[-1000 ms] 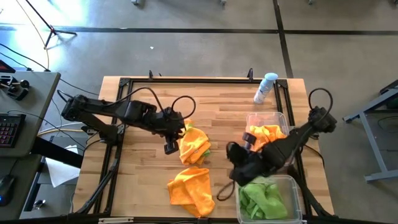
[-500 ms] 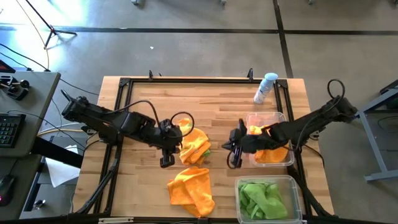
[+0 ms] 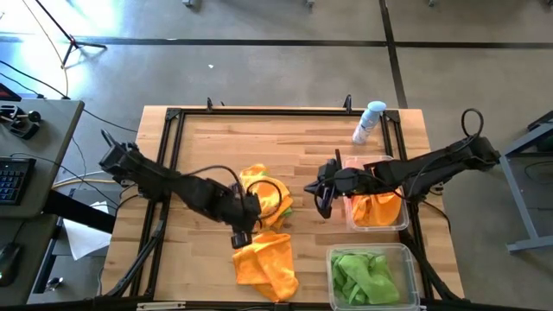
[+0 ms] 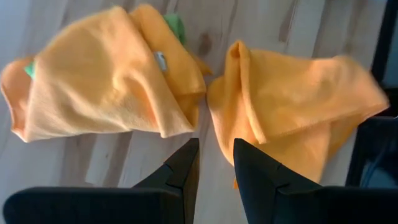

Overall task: Sort microfiber towel by color & place in baskets
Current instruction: Put the yellow towel into the top transparent bin

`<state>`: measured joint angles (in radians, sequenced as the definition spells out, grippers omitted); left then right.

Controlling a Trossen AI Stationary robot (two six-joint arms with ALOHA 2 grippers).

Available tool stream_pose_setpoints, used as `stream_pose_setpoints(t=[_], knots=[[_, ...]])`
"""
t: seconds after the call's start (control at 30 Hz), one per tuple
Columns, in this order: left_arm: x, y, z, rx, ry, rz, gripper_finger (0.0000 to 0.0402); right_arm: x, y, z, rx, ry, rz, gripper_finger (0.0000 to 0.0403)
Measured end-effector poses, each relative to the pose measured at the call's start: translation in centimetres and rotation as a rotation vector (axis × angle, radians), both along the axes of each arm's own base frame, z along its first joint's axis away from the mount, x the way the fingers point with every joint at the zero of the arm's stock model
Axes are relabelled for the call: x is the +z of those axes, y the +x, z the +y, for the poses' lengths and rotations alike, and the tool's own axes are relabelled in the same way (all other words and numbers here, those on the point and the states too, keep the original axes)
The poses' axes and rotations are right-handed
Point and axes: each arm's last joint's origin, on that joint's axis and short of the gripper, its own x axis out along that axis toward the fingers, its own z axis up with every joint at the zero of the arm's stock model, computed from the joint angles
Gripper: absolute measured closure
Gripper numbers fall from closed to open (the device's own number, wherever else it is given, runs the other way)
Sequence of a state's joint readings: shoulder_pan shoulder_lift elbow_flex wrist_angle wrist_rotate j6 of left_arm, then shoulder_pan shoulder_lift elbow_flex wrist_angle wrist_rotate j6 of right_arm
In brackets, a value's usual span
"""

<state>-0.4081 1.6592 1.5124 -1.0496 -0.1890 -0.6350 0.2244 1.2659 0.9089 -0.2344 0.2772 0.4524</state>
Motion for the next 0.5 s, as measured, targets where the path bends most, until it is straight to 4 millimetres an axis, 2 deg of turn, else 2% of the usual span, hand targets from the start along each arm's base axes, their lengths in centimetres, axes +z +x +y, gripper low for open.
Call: stream_pose_setpoints(t=[0.23,0.5], knots=[[-2.7,1.1,-2.3,-0.049,0.019,0.047,0.0314,0.0,0.0,0.0,-0.063,0.103,-0.01,0.0402],[-5.7,2.5,-6.8,-0.13,-0.02,-0.026,0.0314,0.1,0.1,0.1,-0.071,0.169,-0.019,0.0402]])
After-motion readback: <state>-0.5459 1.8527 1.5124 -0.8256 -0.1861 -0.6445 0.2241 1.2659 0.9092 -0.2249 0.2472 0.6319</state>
